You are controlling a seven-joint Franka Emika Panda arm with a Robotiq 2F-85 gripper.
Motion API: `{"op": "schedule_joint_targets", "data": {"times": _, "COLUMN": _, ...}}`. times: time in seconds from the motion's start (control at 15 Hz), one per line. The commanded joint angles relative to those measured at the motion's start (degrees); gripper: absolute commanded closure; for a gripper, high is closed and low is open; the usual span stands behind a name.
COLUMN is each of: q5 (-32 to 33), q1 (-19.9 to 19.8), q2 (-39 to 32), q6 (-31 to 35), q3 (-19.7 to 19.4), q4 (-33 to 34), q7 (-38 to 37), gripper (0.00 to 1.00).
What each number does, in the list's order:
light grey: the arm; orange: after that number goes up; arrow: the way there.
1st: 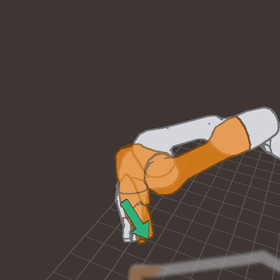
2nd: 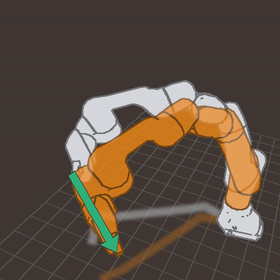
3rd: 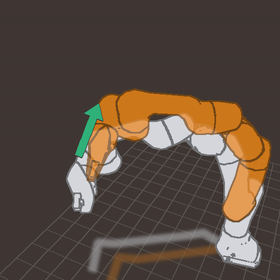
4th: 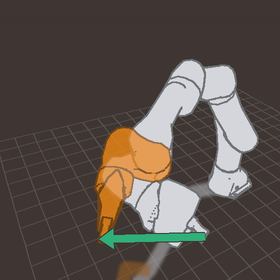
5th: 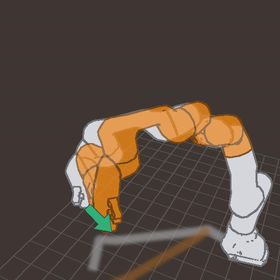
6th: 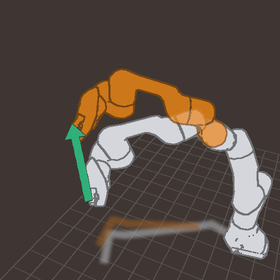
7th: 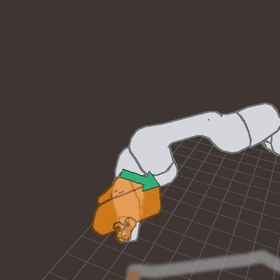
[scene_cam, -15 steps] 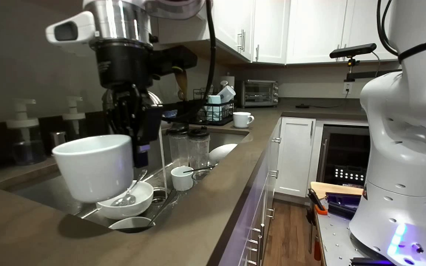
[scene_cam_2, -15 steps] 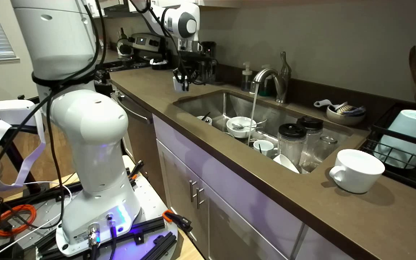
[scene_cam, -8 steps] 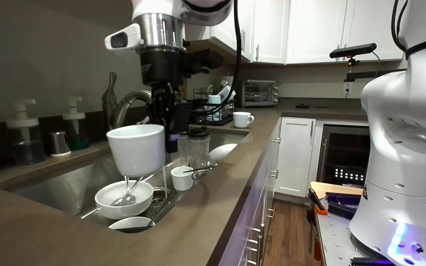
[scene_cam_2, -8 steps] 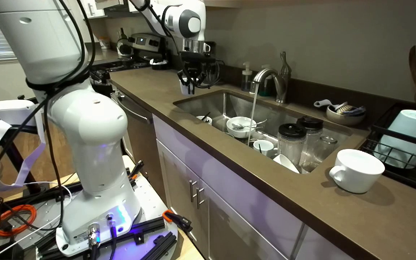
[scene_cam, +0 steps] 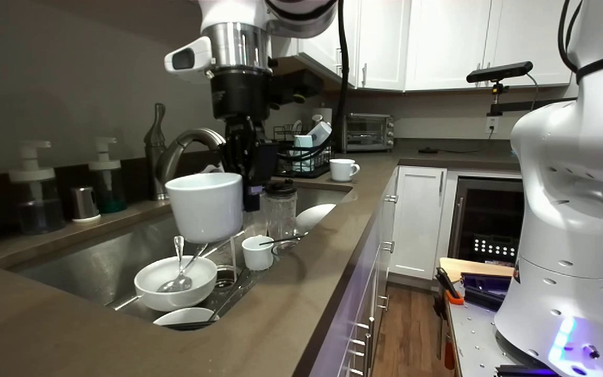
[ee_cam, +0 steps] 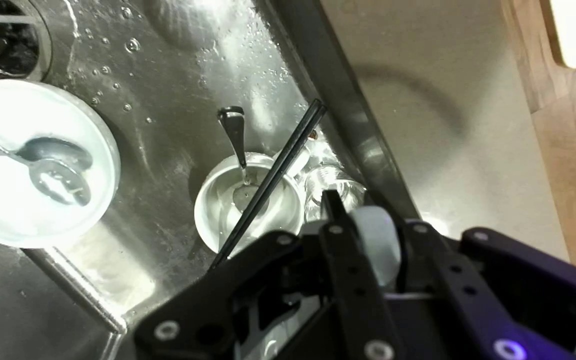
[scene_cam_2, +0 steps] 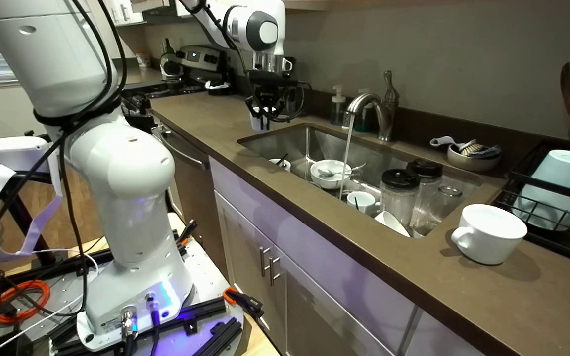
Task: Move the mug from the left side of the sink, put some water in it, then put it on the right side of the sink
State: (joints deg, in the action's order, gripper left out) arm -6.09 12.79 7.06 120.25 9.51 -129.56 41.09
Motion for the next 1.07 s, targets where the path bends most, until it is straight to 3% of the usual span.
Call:
{"op": "schedule_joint_targets", "data": {"times": 0.0, "q5": 1.3, "q1": -0.9, "q2": -0.7, "q6": 0.0, "q3": -0.7, "q4": 1.5, "q7": -2.2, "gripper": 0.95}}
{"op": "schedule_joint_targets", "data": {"times": 0.6, "q5": 1.0, "q1": -6.4, "q2": -5.6, "q6": -5.4, "q3": -6.6, "q4": 11.0, "q7": -2.5, "gripper": 0.95}}
{"op": "schedule_joint_targets", "data": {"times": 1.0, "q5": 0.8, "q1": -8.1, "q2": -11.4, "q6": -4.0, "q3": -7.0, "q4": 14.1, "q7": -3.1, "gripper": 0.95}}
